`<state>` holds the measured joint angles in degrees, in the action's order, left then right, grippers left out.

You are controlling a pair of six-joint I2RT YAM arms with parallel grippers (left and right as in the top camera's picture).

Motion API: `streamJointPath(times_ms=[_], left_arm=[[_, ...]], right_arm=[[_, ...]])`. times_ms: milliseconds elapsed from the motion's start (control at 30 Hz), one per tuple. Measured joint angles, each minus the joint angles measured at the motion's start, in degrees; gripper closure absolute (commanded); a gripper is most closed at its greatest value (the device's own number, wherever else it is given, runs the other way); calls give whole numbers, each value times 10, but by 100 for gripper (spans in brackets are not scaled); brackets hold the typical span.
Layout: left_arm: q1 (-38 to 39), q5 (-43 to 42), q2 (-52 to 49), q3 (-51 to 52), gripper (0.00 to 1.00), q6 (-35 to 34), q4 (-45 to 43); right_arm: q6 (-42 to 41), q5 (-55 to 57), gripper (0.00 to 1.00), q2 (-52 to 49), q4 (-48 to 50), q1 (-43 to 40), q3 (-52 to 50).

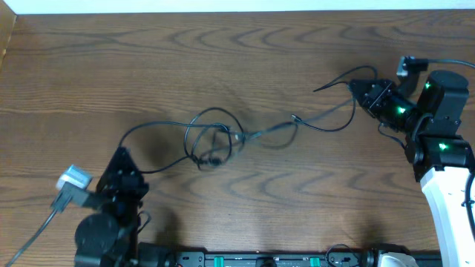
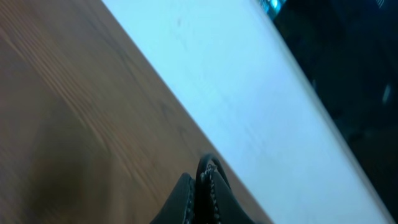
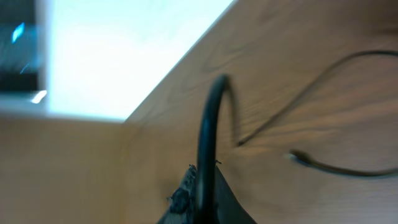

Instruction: Untangle cables

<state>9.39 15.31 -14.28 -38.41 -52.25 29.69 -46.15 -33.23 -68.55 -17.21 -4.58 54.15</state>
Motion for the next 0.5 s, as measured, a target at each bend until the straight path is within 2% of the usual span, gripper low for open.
streamJointPath(times_ms=[367, 500], left_arm=[[-17, 81, 22, 0, 92, -14, 64], [-17, 103, 22, 0, 92, -21, 68]], right_arm=[[-63, 208, 97, 0, -71, -31, 0], [-70, 253, 91, 0, -70, -41, 0]])
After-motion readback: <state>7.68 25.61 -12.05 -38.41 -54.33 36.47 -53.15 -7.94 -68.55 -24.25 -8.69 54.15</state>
